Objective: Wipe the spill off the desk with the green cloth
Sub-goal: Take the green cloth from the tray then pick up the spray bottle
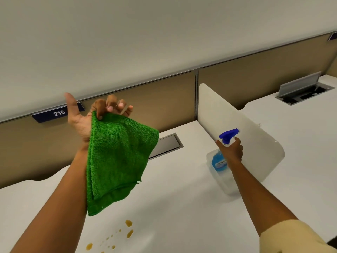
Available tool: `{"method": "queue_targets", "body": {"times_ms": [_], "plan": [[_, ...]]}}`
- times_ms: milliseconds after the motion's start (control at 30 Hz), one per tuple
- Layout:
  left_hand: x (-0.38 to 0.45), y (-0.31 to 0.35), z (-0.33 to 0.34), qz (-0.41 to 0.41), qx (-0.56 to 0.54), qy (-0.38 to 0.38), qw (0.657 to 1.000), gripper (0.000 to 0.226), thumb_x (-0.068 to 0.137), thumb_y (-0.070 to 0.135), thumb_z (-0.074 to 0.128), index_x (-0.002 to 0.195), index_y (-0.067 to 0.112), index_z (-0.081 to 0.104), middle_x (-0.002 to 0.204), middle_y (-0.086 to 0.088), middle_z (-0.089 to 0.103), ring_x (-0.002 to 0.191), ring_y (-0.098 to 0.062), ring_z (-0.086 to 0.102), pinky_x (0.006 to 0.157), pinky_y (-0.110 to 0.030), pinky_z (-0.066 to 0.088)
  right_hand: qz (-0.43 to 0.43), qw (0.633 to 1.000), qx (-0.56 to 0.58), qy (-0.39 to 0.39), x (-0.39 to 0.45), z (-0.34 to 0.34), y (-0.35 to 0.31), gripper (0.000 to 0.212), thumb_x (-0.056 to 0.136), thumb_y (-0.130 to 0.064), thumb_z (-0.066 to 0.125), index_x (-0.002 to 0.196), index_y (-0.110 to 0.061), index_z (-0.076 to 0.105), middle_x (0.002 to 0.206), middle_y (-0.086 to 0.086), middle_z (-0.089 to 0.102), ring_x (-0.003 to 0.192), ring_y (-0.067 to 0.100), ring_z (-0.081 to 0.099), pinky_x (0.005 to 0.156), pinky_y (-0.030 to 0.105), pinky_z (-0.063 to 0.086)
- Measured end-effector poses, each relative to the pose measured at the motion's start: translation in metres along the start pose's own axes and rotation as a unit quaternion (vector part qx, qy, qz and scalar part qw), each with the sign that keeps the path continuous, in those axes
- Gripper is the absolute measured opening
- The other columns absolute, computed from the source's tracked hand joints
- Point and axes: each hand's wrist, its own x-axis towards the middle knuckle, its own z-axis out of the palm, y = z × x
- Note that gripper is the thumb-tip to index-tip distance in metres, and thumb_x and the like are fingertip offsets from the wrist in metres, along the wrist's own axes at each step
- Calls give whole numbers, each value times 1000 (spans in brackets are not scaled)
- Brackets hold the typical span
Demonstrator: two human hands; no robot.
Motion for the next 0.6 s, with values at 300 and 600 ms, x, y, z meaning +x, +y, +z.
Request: {"method": "queue_targets", "body": {"times_ms": [300, 600], "plan": [[5, 1, -11, -4, -5, 26, 1000, 78, 88, 81, 18, 54, 12, 29, 77, -7, 38, 90, -27, 44, 94, -48, 34, -9, 999, 26, 32, 10, 15, 6, 68, 91, -37, 66, 144, -9, 34, 138, 17, 54, 127, 36, 52, 103, 50, 46], [-5, 14, -16, 5, 0, 34, 999, 78, 87, 82, 16, 54, 13, 28, 75, -7, 41, 88, -27, 45, 93, -47, 33, -63, 998, 9, 12, 5, 0, 8, 64, 90, -24, 69, 142, -4, 37, 138, 19, 55, 126, 38, 53, 104, 47, 44]]}}
